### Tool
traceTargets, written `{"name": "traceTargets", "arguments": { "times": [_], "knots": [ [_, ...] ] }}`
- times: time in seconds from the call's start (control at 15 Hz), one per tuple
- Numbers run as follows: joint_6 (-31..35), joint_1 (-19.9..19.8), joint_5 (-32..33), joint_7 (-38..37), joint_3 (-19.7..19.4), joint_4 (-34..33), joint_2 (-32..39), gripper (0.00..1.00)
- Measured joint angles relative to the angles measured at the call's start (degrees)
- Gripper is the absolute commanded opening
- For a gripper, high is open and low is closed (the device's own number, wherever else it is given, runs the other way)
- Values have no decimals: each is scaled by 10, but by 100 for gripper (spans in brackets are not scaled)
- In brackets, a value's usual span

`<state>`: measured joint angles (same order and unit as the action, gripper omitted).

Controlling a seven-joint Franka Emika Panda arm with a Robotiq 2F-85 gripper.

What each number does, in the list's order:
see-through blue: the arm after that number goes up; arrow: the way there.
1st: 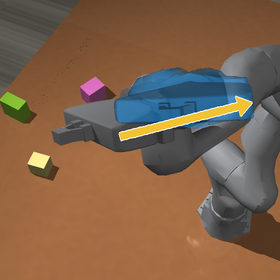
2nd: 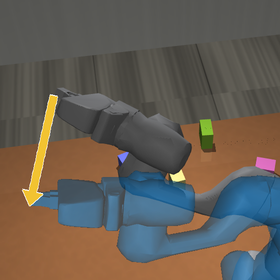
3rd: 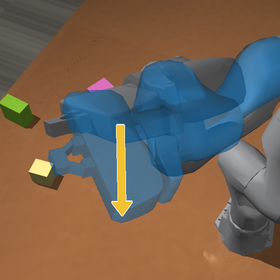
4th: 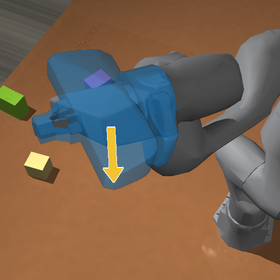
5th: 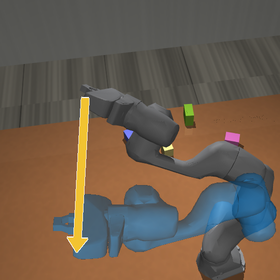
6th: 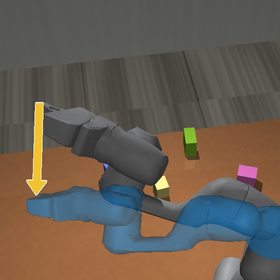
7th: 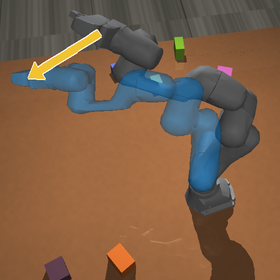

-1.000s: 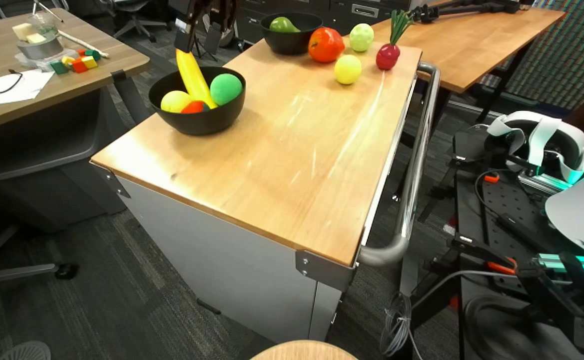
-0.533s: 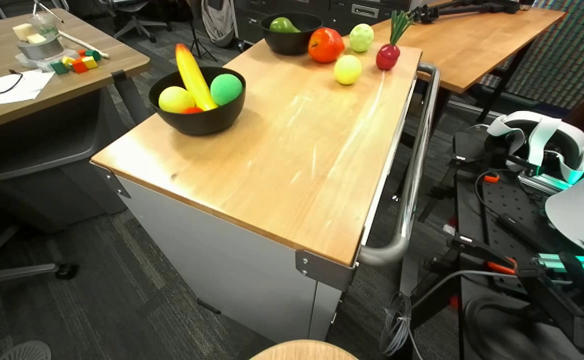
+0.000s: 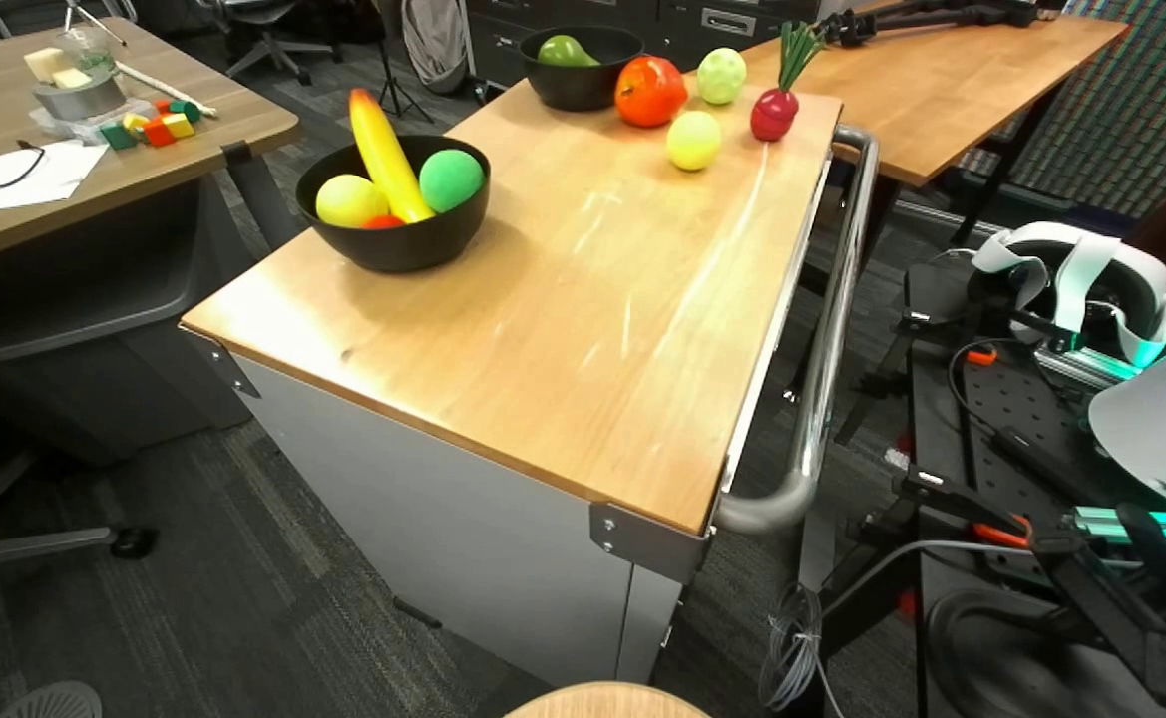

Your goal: Place the fruits and vegetables in the two black bowls

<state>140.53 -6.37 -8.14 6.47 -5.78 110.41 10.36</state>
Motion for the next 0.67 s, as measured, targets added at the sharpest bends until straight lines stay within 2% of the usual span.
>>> {"name": "traceTargets", "arguments": {
  "times": [0.2, 0.67],
  "knots": [
    [-6, 1, 1, -2, 4, 1, 3, 100],
    [-106, -4, 56, -52, -18, 1, 23, 100]
  ]
}}
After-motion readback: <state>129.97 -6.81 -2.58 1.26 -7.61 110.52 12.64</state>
